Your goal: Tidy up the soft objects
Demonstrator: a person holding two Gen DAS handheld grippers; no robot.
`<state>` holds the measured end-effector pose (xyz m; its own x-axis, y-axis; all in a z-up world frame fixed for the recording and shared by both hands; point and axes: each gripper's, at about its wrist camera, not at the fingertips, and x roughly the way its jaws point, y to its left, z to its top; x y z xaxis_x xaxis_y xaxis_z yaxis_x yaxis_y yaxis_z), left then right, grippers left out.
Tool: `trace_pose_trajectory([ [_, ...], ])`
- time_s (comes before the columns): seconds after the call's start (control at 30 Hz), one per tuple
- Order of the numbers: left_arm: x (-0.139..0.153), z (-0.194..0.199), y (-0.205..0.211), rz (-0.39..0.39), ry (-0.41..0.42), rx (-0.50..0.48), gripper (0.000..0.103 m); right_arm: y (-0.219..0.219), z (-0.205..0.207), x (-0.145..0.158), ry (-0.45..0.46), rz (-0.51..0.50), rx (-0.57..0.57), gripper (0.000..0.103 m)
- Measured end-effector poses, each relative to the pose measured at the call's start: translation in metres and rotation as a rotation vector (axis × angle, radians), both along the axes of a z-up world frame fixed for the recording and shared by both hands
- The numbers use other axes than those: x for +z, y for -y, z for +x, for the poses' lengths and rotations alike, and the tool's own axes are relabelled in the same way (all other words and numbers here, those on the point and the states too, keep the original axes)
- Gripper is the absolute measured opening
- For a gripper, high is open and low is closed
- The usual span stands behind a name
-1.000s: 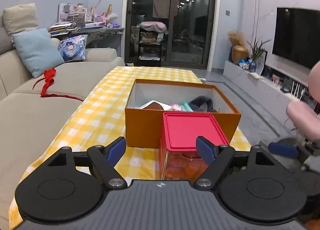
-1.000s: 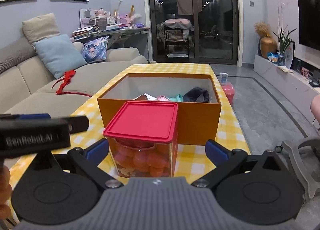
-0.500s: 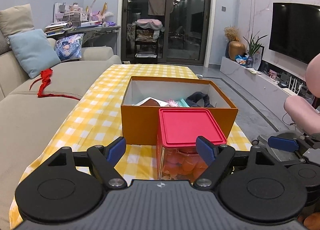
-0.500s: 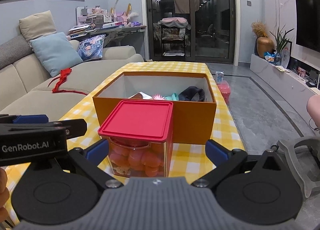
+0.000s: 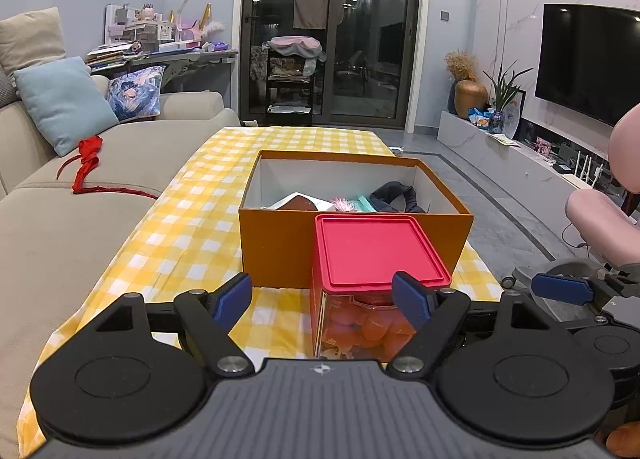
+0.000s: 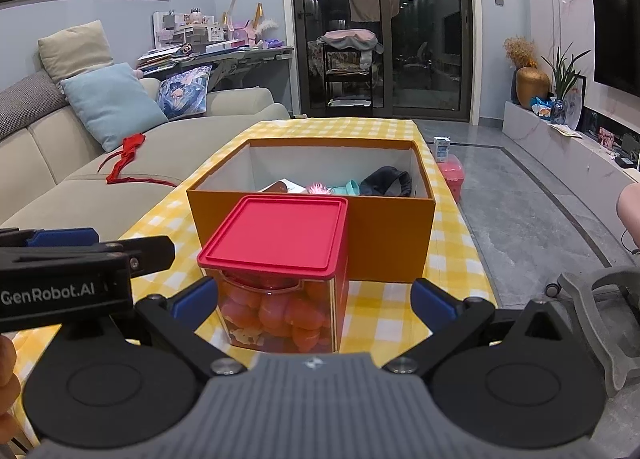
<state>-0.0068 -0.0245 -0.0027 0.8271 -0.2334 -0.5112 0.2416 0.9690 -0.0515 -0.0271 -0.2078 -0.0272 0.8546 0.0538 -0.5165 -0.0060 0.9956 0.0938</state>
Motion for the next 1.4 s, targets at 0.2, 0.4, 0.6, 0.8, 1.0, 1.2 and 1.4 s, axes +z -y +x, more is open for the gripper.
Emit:
trace_pose_trajectory([
  [0.2,-0.0003,-0.0003,0.0001,0.000,0.001,-0.001,0.093,0.0009,0.0018,-0.0016,-0.006,0.002,0.006,0.100],
  [0.4,-0.0022,0.0005,0.0011,0.002,0.000,-0.003,0.093,0.0019,0.0029,-0.0038,-0.022,0.014,0.007,0.100],
  [0.6,-0.0040,0.0004,0.0012,-0.002,-0.011,-0.005,0.093,0.0015,0.0028,-0.0045,-0.028,0.011,0.011,0.100],
  [0.8,-0.0036,-0.0009,0.0000,-0.011,-0.013,-0.008,0.093,0.0031,0.0034,-0.0037,-0.027,0.016,0.009,0.100],
  [1.0,-0.0030,-0.0023,-0.0011,-0.024,-0.013,-0.025,0.093,0.0028,0.0012,-0.0033,-0.028,0.015,0.011,0.100],
  [1.2,-0.0021,-0.0020,-0.0014,-0.036,-0.021,-0.028,0.093,0.0035,0.0014,-0.0023,-0.038,0.023,0.015,0.100],
  [1.4,-0.0014,-0.0028,-0.0007,-0.032,-0.014,-0.025,0.093,0.0056,0.0032,-0.0027,-0.050,0.038,0.017,0.100],
])
